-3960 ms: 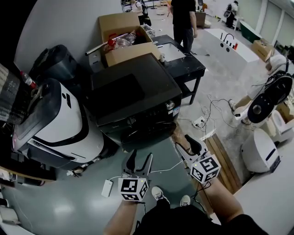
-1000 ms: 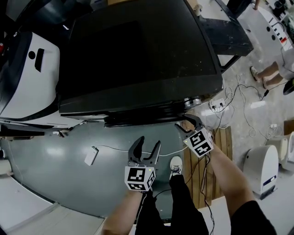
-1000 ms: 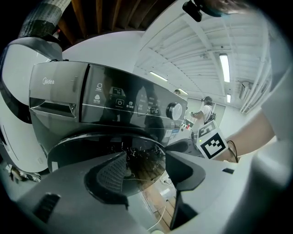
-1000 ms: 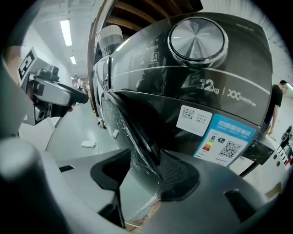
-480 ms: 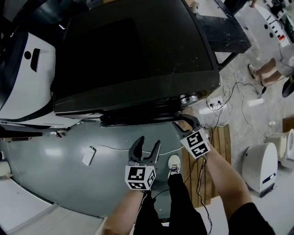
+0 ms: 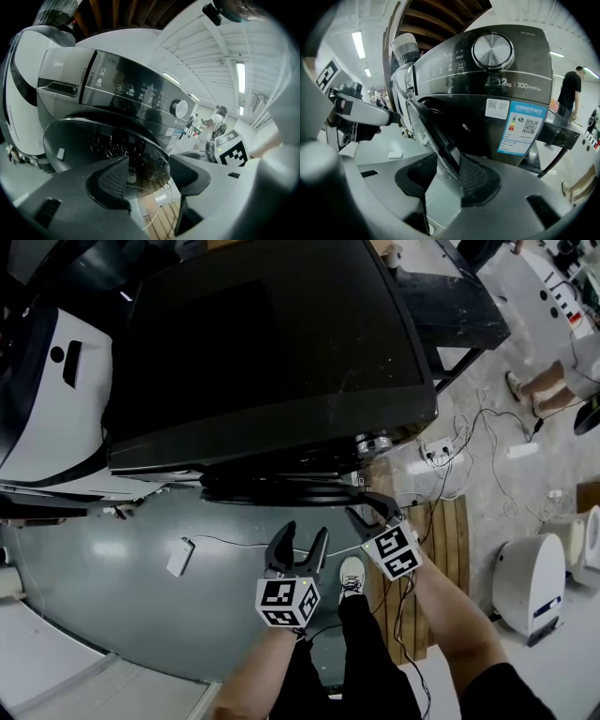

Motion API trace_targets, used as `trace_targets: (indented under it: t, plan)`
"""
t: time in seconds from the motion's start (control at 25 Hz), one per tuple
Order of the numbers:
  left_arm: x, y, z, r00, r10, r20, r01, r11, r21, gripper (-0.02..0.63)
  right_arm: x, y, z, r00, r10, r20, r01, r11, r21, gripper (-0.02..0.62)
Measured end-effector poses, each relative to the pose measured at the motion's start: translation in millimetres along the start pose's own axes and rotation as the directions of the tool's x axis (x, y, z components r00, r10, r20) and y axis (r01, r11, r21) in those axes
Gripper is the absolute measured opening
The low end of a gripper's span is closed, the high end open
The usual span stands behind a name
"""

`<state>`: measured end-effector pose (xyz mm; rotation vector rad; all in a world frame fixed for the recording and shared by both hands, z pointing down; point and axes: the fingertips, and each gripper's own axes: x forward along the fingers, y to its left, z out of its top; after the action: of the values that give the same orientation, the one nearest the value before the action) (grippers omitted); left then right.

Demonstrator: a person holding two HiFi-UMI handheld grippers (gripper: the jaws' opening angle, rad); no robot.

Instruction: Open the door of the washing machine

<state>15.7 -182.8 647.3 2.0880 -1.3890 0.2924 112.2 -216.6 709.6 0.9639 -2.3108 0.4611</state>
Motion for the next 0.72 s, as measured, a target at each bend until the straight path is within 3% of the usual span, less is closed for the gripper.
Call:
trace_targets:
  t: [0.4,0.72]
  plan:
    - [-1,-14,-17,0.998,0.063,-0.009,-0.063,0.995,-0.077,0.278,-21,36,-15,0.982,0.186,-0.017,-0.187,0.98,-0.062,0.163]
    - [-7,-15,-38,0.976,0.213,-0.038,-0.216,0.972,-0.098,0.285,-57,53,-20,0.969,0.246,0.022,-0.245,0.969,-0.042,0.166]
